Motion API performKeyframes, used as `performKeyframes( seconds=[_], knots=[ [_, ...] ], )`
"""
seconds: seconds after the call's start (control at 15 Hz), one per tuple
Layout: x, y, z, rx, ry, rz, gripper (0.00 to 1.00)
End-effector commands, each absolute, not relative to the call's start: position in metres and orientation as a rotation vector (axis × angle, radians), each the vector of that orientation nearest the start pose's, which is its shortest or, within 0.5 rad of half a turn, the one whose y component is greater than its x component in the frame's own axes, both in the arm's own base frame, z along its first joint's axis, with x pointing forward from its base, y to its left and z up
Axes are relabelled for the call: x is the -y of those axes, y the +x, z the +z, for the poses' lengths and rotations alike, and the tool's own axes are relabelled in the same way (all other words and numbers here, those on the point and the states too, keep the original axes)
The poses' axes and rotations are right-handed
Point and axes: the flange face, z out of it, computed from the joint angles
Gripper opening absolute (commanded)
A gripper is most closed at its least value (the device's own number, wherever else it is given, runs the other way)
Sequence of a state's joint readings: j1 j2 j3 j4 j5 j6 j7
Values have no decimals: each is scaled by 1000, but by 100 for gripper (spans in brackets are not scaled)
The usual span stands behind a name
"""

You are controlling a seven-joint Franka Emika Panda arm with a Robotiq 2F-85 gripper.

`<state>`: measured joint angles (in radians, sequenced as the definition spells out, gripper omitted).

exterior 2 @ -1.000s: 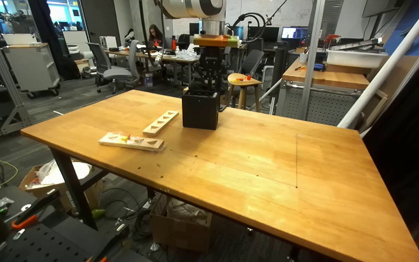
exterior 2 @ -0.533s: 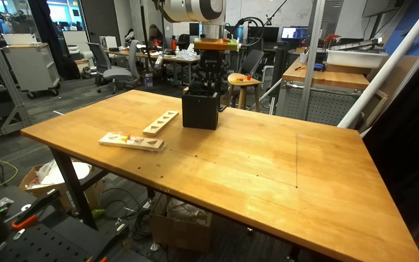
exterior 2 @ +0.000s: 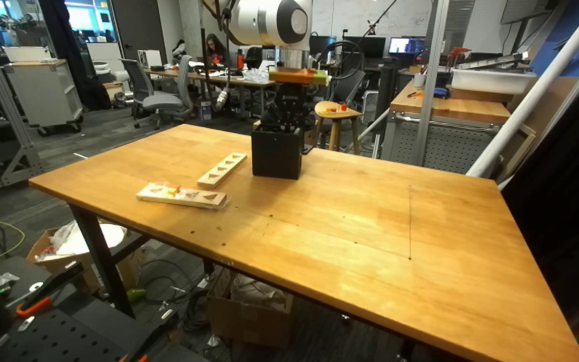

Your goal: Put the white towel in the basket.

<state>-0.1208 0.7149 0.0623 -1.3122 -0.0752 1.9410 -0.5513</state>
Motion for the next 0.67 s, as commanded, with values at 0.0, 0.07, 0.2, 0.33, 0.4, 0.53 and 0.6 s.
performKeyframes(
  seconds=[0.0,0.07,0.2,0.33,0.4,0.53,0.6],
  knots=[
    [58,737,307,837,-3030,136,0],
    [57,739,304,842,-3025,135,0],
    [54,741,294,857,-3008,139,0],
    [52,742,284,868,-2989,144,0],
    [51,743,278,872,-2980,149,0],
    [49,743,268,876,-2964,157,0],
    [48,743,265,878,-2960,158,0]
  ],
)
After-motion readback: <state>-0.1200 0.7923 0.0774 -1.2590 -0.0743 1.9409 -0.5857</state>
